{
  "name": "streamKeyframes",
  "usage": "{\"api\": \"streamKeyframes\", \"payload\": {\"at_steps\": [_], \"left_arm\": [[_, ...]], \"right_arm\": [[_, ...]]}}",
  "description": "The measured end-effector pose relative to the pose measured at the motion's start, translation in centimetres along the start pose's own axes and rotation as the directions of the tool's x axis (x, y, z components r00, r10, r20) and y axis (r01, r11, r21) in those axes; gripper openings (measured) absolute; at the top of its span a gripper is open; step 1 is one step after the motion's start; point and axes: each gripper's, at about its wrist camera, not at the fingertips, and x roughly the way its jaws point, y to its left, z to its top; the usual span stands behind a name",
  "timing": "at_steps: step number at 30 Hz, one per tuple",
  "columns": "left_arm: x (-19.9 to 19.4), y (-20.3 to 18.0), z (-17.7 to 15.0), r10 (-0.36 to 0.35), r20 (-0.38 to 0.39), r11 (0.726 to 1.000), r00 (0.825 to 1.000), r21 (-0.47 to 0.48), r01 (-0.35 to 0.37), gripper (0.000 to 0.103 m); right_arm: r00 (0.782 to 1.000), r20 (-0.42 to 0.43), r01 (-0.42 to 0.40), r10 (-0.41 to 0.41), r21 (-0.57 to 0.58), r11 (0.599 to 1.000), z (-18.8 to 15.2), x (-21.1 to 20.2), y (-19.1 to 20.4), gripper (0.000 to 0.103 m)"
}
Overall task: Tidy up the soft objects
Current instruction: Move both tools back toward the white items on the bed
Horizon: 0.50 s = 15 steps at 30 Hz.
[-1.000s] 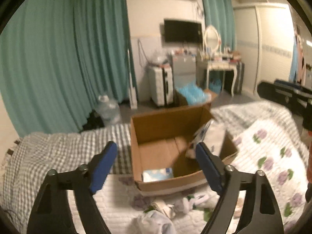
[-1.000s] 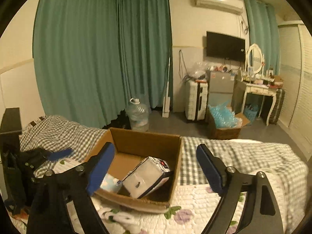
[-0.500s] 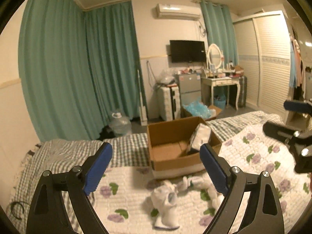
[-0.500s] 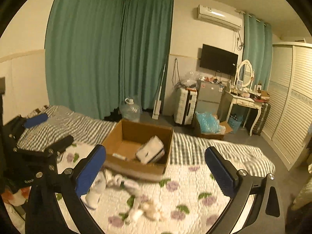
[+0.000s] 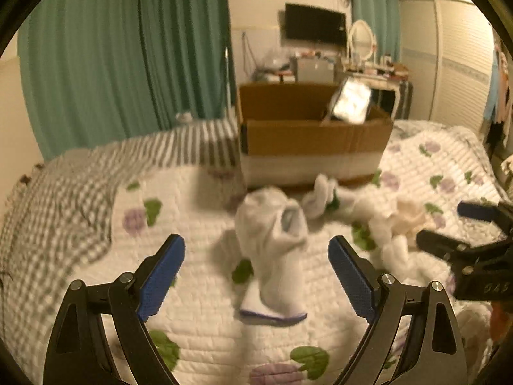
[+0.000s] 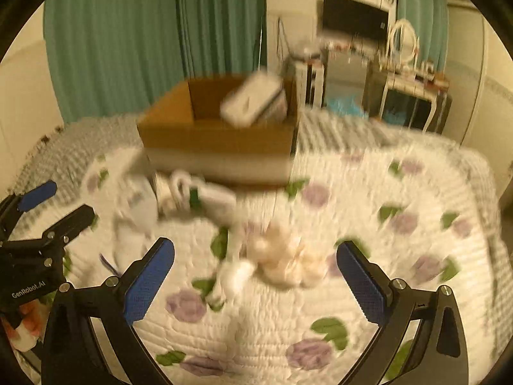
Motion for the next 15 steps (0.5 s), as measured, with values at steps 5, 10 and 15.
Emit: {"api": "streamKeyframes", "payload": {"at_steps": [5,10,15], "left_arm": [[0.9,0.4,-0.9,-0.027,-0.064,0.999,0.998,-0.041,0.024,0.092],[1.5,1.0,-1.2,-0.048,-0.089,0.996,0.995,-0.081,0.041,0.092],[2.4,0.6,-1.4,-0.047,-0.107,0.997,0.993,-0.071,0.040,0.092]], "right_arm": [[0.991,-0.124,-0.054,0.056,0.023,0.998,-2.0,4.0,0.7,0.091],[0.975,-0.192,-0.107,0.110,0.028,0.994,-2.7,5.8,1.5,0.076],[0.973,-0.209,-0.094,0.096,0.016,0.995,-2.2,7.6,2.3,0.055]]}}
